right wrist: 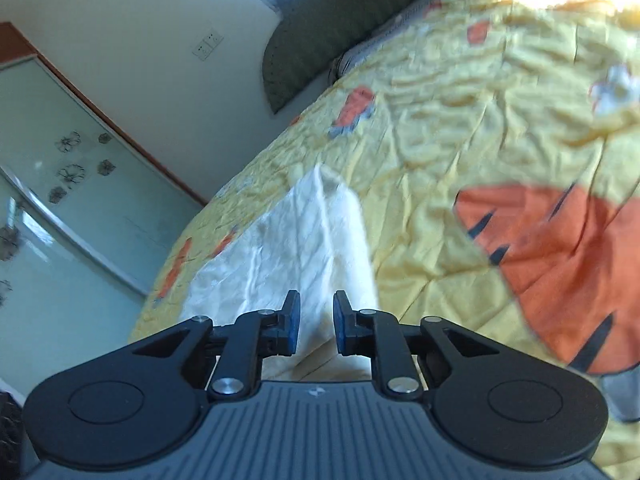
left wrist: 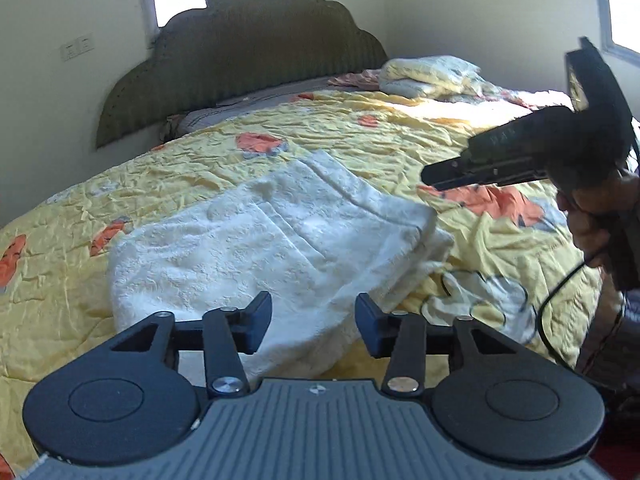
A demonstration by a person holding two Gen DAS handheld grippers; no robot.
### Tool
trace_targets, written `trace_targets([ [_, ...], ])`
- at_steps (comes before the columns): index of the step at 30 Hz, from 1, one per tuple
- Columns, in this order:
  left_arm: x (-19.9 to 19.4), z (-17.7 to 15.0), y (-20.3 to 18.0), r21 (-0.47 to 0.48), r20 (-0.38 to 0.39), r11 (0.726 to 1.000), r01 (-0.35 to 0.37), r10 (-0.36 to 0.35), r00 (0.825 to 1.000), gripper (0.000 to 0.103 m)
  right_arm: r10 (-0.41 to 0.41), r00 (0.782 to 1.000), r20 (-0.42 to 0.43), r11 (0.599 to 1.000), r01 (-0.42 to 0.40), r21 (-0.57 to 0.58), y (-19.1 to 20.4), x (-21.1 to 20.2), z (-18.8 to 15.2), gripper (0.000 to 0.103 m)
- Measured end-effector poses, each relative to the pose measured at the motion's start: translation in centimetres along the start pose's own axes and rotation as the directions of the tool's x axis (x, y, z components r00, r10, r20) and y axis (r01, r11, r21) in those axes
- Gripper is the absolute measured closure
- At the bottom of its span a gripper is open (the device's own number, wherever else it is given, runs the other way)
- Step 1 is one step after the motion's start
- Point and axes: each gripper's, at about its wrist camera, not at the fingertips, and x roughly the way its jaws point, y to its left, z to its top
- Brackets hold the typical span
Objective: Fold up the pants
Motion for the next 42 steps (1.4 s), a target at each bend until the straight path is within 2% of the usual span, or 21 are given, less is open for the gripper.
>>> trace_targets([
  [1, 0.2, 0.4, 0.5, -0.042, 0.005, 0.999, -0.033, 0.034, 0.999, 0.038, -0.024, 0.999, 0.024, 0.996, 0.026, -0.091, 1.3, -0.1, 0.3, 0.082],
  [3, 1.1, 1.0, 1.4, -0.122, -0.011, 0.984, -0.126, 0.126, 0.992, 0.035, 0.005, 1.000, 0.023, 0.978, 0.000, -0.210, 3.8, 0.5, 0.5, 0.082],
  [5, 2.6, 1.5, 2.4, -0.160, -0.073, 0.960, -0.229, 0.219, 0.973, 0.036, 0.076, 0.996, -0.057, 0.948, -0.090, -0.305, 6.3, 2.2, 0.0, 0.080],
  [7, 3.4, 1.3, 2.9, -0.175, -0.122, 0.945, -0.277, 0.258, 0.958, 0.036, 0.053, 0.991, -0.121, 0.923, -0.095, -0.373, 7.6, 3.7, -1.0, 0.078],
  [9, 3.6, 0.8, 3.1, -0.193, -0.145, 0.942, -0.276, 0.251, 0.957, 0.035, -0.021, 0.987, -0.158, 0.891, -0.053, -0.451, 8.1, 4.6, -2.6, 0.078],
  [11, 3.6, 0.4, 3.3, -0.203, -0.150, 0.942, -0.268, 0.240, 0.959, 0.035, -0.050, 0.984, -0.172, 0.874, -0.040, -0.485, 7.8, 4.5, -3.7, 0.078],
  [14, 3.4, 0.3, 2.9, -0.183, -0.147, 0.940, -0.287, 0.263, 0.954, 0.035, -0.062, 0.986, -0.156, 0.882, -0.019, -0.472, 7.9, 3.4, -3.5, 0.078],
  [19, 3.4, 0.4, 2.7, -0.207, -0.155, 0.937, -0.283, 0.254, 0.955, 0.035, -0.035, 0.992, -0.125, 0.862, -0.033, -0.506, 9.3, 2.7, -2.9, 0.075],
  [23, 3.4, 0.4, 2.5, -0.197, -0.157, 0.937, -0.290, 0.261, 0.952, 0.034, -0.081, 0.986, -0.144, 0.857, -0.005, -0.515, 8.7, 3.5, -3.6, 0.075],
  [27, 3.6, 0.4, 2.4, -0.193, -0.159, 0.936, -0.294, 0.266, 0.951, 0.033, -0.060, 0.987, -0.151, 0.877, -0.020, -0.480, 7.8, 3.3, -3.7, 0.075],
  [32, 3.6, 0.3, 2.4, -0.184, -0.159, 0.936, -0.300, 0.273, 0.949, 0.032, -0.057, 0.990, -0.131, 0.873, -0.014, -0.487, 8.2, 2.9, -3.7, 0.075],
  [42, 3.6, 0.2, 2.0, -0.159, -0.154, 0.938, -0.309, 0.285, 0.946, 0.029, -0.060, 0.988, -0.144, 0.873, -0.018, -0.488, 7.7, 3.2, -3.9, 0.074],
])
